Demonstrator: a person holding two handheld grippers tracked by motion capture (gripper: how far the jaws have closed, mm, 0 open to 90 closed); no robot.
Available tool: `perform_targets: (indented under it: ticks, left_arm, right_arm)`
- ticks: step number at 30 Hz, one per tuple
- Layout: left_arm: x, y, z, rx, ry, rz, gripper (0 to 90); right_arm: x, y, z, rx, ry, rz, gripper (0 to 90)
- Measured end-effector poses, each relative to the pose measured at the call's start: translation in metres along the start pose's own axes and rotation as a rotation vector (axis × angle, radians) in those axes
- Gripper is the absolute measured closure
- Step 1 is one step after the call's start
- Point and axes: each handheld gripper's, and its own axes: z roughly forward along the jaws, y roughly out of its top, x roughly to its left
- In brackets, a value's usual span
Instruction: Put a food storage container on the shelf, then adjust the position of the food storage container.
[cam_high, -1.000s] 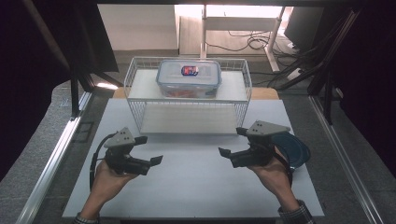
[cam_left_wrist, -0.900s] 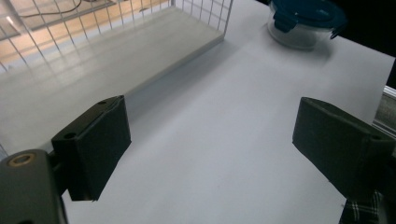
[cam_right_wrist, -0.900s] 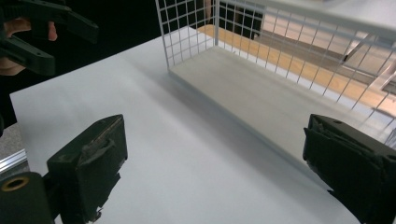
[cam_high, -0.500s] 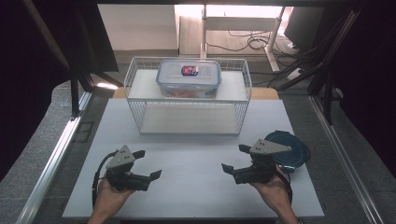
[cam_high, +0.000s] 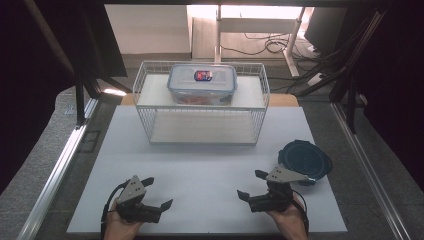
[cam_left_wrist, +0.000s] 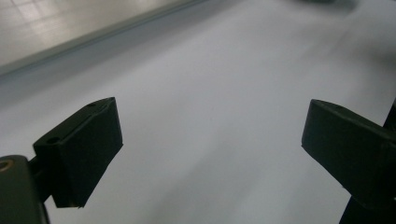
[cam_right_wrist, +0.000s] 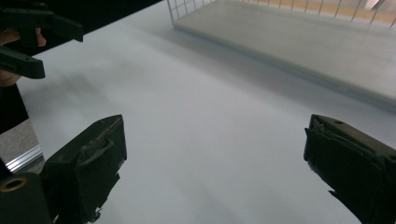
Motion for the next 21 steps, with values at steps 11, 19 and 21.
perform_targets:
  ticks: [11,19,21]
  left_arm:
    - [0.007,-0.005,0.003,0.001,-0.004,-0.035,4.5]
    - [0.008,-0.007,0.005,0.023,0.0,-0.033,4.7]
    - [0.009,-0.007,0.005,0.022,0.0,-0.033,4.7]
  right_arm:
    - [-0.011,-0.008,0.003,0.06,-0.031,0.039,1.6]
    - [-0.027,0.001,-0.01,0.106,-0.055,0.113,16.6]
    - [-0.033,0.005,-0.018,0.092,-0.102,0.118,32.6]
